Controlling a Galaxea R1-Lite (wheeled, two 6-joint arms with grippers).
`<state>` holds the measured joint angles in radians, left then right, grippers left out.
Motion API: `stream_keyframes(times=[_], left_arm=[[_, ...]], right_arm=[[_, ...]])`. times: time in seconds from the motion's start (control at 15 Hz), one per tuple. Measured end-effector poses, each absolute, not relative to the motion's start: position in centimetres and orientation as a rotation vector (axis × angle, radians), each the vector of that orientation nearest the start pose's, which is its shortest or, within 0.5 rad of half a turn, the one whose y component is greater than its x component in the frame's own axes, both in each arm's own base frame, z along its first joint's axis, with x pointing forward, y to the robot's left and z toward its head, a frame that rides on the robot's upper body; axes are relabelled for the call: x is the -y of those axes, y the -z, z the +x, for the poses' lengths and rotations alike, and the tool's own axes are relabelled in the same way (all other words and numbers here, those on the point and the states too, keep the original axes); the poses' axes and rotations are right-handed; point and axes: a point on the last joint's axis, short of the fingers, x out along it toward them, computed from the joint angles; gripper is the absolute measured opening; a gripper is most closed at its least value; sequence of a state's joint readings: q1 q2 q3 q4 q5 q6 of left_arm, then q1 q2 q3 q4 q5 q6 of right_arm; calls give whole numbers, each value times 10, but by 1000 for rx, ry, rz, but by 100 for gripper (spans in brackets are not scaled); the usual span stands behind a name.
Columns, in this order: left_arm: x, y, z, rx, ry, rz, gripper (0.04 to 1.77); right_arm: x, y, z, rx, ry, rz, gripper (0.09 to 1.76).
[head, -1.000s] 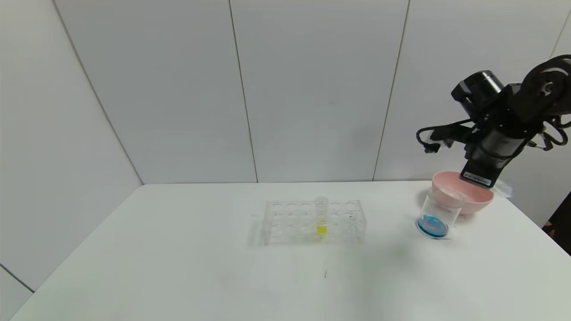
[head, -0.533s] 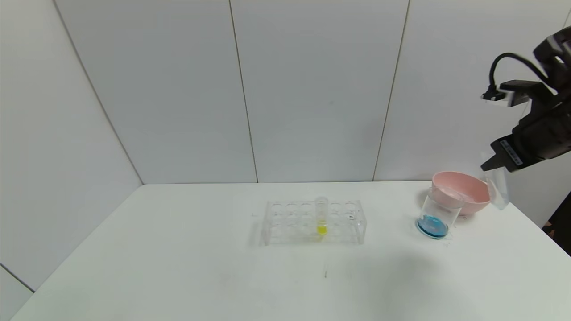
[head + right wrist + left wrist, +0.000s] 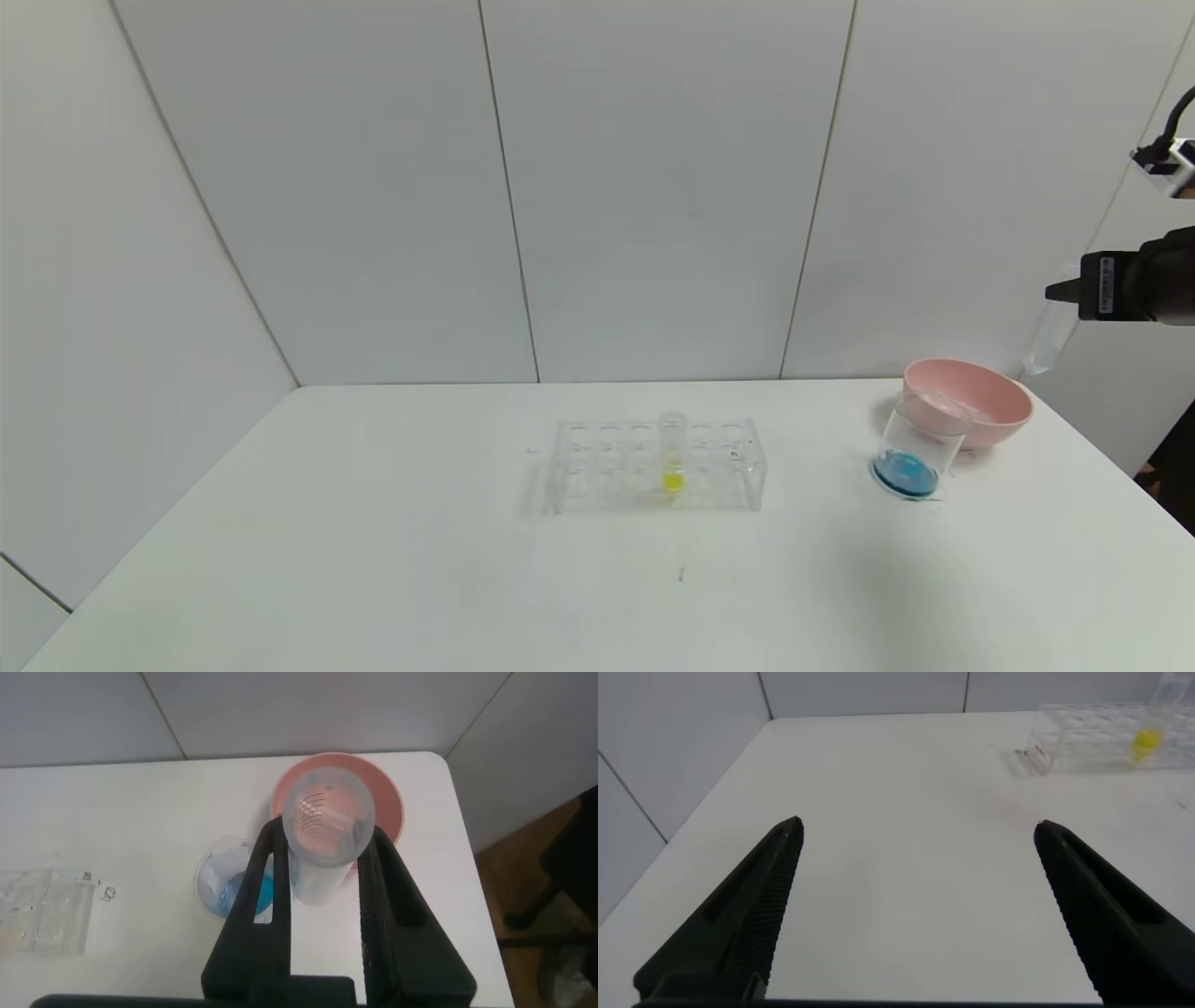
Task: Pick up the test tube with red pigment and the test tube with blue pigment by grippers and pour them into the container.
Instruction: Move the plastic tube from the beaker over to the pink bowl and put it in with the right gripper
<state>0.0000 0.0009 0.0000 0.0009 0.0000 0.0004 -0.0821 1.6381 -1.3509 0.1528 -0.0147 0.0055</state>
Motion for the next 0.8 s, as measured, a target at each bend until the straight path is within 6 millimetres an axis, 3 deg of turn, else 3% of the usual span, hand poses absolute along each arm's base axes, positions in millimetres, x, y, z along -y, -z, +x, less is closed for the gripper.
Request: stream_keyframes(times=[0.27,0.8], left_arm=[[0,-75,-23,-2,0,0,176],[0,-75,-23,-2,0,0,176]], right_arm=[[43,-247,314,-368,208,29,48],[50,-187,362,-283,335,12,48]])
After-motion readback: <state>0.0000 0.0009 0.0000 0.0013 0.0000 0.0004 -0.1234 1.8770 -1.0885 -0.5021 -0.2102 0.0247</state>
